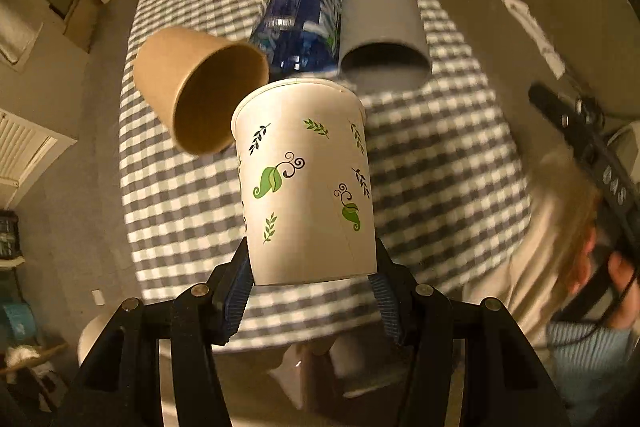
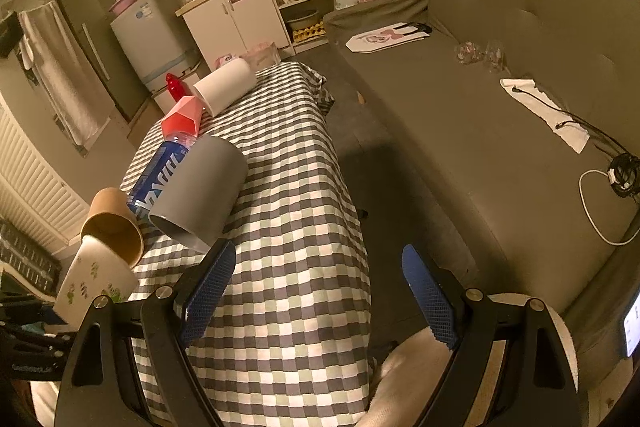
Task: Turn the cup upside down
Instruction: 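Rotate the held paper cup with the left gripper so its rim faces down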
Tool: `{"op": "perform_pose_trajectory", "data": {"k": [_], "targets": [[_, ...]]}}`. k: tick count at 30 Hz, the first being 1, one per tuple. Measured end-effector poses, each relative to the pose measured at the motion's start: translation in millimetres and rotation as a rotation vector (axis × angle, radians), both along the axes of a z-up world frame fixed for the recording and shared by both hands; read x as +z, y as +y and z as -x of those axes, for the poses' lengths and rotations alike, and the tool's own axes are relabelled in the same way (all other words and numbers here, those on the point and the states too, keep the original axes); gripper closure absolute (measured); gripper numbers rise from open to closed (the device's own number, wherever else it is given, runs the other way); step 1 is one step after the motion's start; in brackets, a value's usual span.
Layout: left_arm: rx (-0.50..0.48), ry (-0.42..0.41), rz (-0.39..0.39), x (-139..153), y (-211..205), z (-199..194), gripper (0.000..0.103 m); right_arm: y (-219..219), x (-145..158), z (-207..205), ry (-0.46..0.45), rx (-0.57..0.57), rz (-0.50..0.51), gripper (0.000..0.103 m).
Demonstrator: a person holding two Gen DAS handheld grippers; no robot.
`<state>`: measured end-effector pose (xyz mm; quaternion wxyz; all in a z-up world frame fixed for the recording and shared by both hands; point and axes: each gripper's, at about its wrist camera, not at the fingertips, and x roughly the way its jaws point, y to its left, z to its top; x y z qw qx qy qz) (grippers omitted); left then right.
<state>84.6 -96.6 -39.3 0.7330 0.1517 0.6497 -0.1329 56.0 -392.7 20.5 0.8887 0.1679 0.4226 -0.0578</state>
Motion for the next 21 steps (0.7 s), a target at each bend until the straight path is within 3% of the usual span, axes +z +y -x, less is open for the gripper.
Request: {"op": "perform_pose_trajectory", "data": {"k": [4,11,16,21], "targets": [[-0.040,0.078,-0.059,-8,0,-2,0.047,-2,-4,-5,0.014,-0.001,-0.023,0.017],[-0.056,0.090,-0.090,-26,-12,-26,0.047,-2,-7,-8,0.021,0.003,-0.045,0.017],[-0.089,0.102,-0.097,-23,-18,-36,0.047,-4,-8,-9,0.029,-0.004,-0.048,0.017],[-0.153,0.204,-0.168,-19,-15,-25,0.047,-7,-11,-10,0.039,-0.014,-0.061,0.017]]}}
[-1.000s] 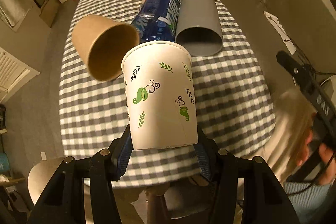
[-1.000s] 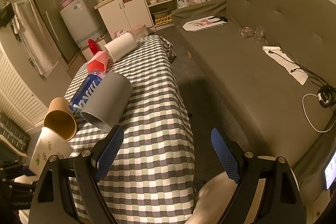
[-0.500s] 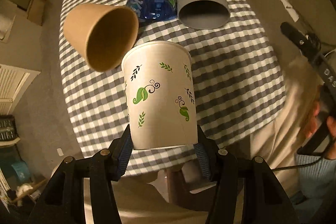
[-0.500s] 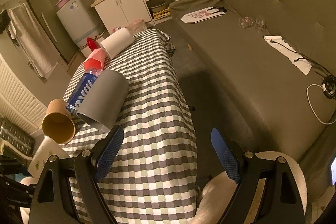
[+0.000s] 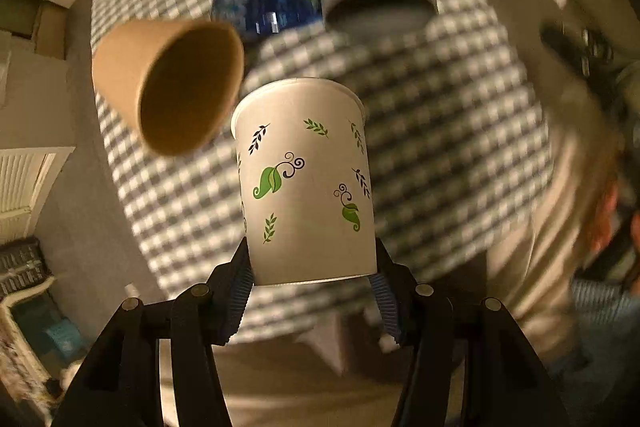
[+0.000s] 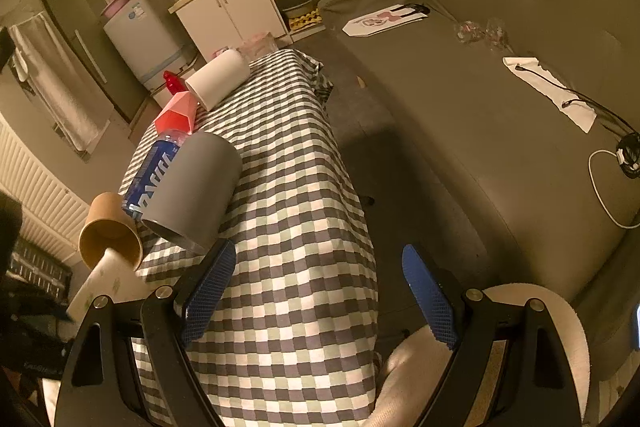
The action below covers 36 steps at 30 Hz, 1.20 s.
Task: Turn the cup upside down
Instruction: 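Rotate the held paper cup with the left gripper so its rim faces down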
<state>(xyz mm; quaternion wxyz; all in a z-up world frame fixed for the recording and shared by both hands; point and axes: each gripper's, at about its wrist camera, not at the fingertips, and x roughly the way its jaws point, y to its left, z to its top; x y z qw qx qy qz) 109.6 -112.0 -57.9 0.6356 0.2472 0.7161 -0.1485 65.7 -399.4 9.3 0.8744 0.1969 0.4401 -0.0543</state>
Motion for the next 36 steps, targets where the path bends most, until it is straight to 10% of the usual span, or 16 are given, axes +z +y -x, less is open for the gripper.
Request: {"op": "perform_pose_trajectory", "data": {"k": [9,18,36], "targets": [[-0.085,0.101,-0.133,-14,-8,0,0.047,-2,-4,-5,0.009,0.009,-0.053,0.017],[-0.068,-0.052,-0.048,-12,-23,-35,0.047,-10,-6,-5,0.014,-0.013,-0.070,0.017],[0.198,-0.559,0.265,16,51,55,0.045,22,21,8,-0.105,0.061,0.097,0.017]]}}
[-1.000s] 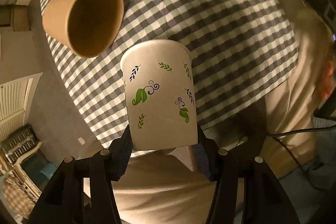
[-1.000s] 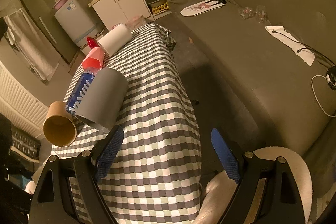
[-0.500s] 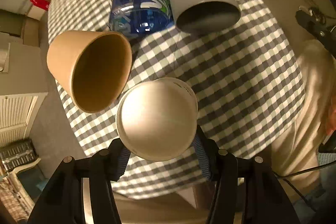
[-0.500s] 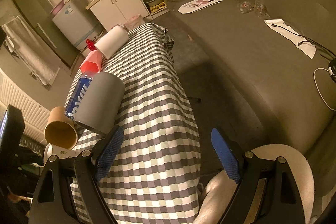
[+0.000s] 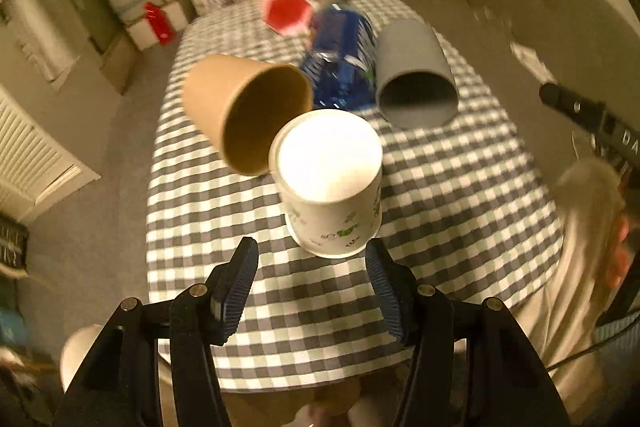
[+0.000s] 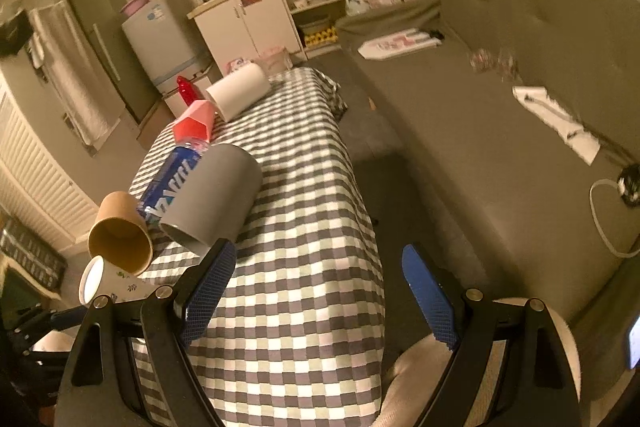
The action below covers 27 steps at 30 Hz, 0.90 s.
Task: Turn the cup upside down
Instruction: 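Rotate the held paper cup with the left gripper so its rim faces down, then lower the paper cup rim-down onto the table and open the left gripper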
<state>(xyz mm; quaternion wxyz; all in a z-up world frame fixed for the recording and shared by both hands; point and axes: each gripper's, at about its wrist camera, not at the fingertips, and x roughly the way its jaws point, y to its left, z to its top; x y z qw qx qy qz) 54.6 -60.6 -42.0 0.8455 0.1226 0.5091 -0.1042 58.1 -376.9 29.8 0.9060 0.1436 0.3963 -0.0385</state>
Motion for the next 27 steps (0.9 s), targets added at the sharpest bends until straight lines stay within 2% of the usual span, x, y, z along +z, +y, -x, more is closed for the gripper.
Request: {"op": "perform_pose_trajectory", "data": {"k": [8,11,15,17,19,23,26,27], "targets": [[0.142,-0.253,0.136,35,15,32,0.044,39,22,21,-0.077,0.075,0.138,0.017],[0.163,-0.313,0.161,38,30,39,0.044,60,31,33,-0.095,0.123,0.164,0.017],[0.212,-0.344,0.194,31,49,53,0.044,85,36,42,-0.110,0.175,0.187,0.017],[0.215,-0.358,0.183,25,55,58,0.044,98,32,45,-0.105,0.210,0.195,0.017],[0.219,-0.370,0.166,19,58,60,0.039,108,24,45,-0.090,0.238,0.221,0.017],[0.232,-0.382,0.188,16,65,61,0.027,124,7,43,-0.071,0.291,0.269,0.017],[0.240,-0.413,0.182,19,67,65,0.015,130,3,42,-0.085,0.312,0.284,0.009],[0.238,-0.415,0.181,19,67,66,0.015,131,3,43,-0.089,0.314,0.285,0.007]]}}
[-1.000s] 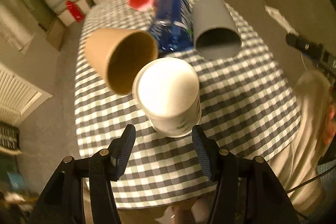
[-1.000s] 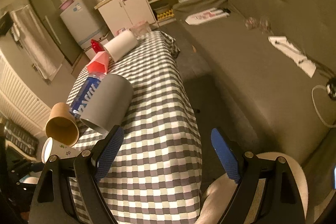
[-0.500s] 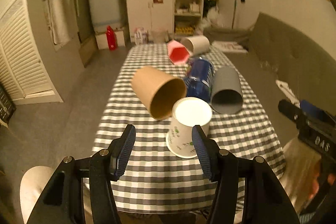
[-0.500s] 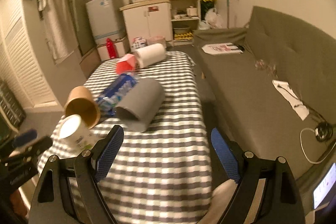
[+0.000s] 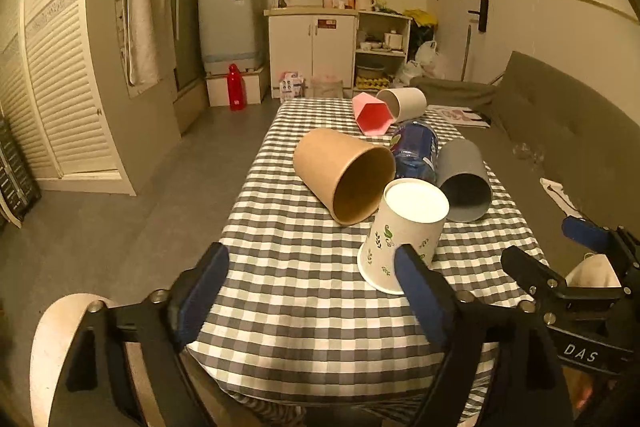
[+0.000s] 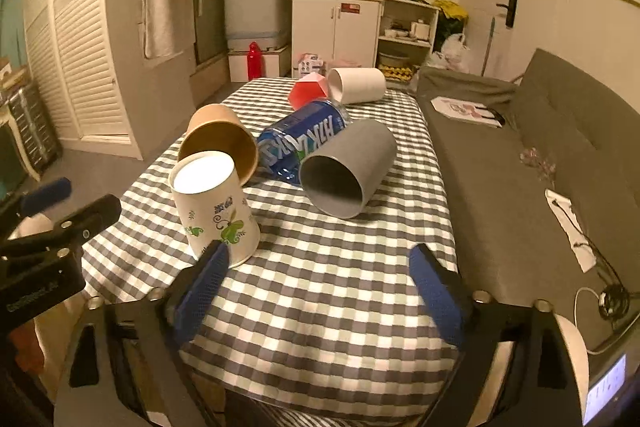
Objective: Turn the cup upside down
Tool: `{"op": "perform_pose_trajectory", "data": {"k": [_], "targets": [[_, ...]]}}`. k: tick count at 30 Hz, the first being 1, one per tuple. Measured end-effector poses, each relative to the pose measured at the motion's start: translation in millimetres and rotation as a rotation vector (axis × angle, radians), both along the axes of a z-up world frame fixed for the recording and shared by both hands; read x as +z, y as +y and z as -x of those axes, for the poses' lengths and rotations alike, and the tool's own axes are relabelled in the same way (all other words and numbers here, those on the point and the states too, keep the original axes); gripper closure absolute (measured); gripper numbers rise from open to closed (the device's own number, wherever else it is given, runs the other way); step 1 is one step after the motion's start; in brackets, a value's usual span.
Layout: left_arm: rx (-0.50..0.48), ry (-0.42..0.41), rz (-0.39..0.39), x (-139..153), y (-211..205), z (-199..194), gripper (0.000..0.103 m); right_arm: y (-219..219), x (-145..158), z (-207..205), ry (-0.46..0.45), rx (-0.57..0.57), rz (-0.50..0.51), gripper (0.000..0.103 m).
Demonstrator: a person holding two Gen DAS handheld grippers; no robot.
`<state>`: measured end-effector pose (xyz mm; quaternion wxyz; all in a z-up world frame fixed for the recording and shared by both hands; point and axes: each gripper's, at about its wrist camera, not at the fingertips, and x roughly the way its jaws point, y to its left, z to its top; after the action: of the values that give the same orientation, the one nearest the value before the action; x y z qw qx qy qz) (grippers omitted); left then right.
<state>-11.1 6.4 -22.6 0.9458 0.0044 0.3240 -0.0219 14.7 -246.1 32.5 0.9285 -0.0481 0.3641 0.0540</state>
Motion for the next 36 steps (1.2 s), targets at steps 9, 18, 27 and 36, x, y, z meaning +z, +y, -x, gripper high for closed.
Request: {"op": "perform_pose_trajectory", "data": {"k": [9,18,27,36], "targets": [[0.011,0.023,0.015,-0.5,2.0,-1.7,0.010,-0.3,2.3,6.2,-0.012,-0.001,-0.001,0.000],[0.018,0.027,0.007,-0.4,1.1,-1.0,0.009,-5.5,3.2,8.2,-0.010,-0.011,-0.014,0.000],[0.024,0.020,-0.004,-0.4,0.1,0.1,0.009,-5.0,3.5,8.5,-0.009,-0.008,-0.014,0.000],[0.041,0.009,-0.005,2.0,2.5,1.4,0.009,-4.5,3.3,8.4,-0.004,-0.011,-0.006,0.000]]}}
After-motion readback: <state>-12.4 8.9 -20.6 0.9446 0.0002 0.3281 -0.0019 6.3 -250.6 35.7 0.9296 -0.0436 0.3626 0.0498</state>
